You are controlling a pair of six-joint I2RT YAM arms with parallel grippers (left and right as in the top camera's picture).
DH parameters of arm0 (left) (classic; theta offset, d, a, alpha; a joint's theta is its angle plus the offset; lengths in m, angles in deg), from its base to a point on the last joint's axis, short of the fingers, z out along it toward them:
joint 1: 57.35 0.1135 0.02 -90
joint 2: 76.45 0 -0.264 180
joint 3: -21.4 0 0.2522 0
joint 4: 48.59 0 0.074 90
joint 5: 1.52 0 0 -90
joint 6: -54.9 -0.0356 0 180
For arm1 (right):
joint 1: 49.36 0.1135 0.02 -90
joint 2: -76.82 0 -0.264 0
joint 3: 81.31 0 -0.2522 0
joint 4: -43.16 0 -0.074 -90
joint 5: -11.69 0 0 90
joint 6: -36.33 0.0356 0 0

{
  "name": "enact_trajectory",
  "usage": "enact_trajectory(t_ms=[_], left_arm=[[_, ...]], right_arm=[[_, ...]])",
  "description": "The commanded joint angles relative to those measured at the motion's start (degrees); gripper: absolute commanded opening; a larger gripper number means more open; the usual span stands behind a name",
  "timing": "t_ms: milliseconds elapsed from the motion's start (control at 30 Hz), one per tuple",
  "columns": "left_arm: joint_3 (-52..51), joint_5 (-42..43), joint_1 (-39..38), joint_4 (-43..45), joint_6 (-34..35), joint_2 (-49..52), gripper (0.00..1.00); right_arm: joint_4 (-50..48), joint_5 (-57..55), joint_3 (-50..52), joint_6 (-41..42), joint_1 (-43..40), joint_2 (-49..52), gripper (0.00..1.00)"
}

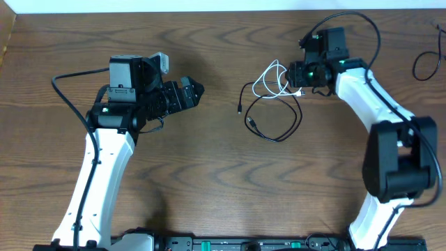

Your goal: Untangle cables

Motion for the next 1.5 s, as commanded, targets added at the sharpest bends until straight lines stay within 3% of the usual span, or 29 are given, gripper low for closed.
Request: enact_trajectory(t_ms=[0,100,233,300,500,767,1067,1267,1467], left_arm=[[0.11,-0.57,0.2,0.04,-0.94,0.11,0.98],[0.11,-0.59,0.2,0.02,-0.96,0.11,0.98],[0.11,-0.59,0.2,0.02,-0.94,0.11,0.98],[0.11,-0.59,0.2,0.02,-0.96,0.11,0.98],[0.11,-0.59,0.2,0.04,-0.94,0.11,0.98],[0.11,-0.57,0.2,0.04,-0.94,0.11,0.98],[0.11,-0.59,0.2,0.04,-0.94,0.11,0.98],[0.11,-0.57,0.2,0.04,-0.96,0.11,0.98],[0.11,-0.57,0.2,0.02,-0.94,0.11,0.98]], right_arm=[[-1.38,1.62,0.48,-0.13,1.79,3.39,0.48],[-3.04,1.6,0.48,0.15,2.67,6.19,0.43],[-4.04,1.6,0.46,4.66,2.89,7.5,0.08],[-4.61,1.62,0.17,6.67,2.89,7.13,0.01],[-4.13,4.0,-1.81,8.5,2.56,1.29,0.01],[-2.86,9.55,-3.93,10.69,2.84,-16.24,0.01],[-10.75,8.85,-4.28,16.85,2.56,-35.63,0.01],[-11.04,2.54,-5.79,17.09,1.49,-43.08,0.01],[-11.08,3.26,-8.98,24.35,-3.23,-47.41,0.01]])
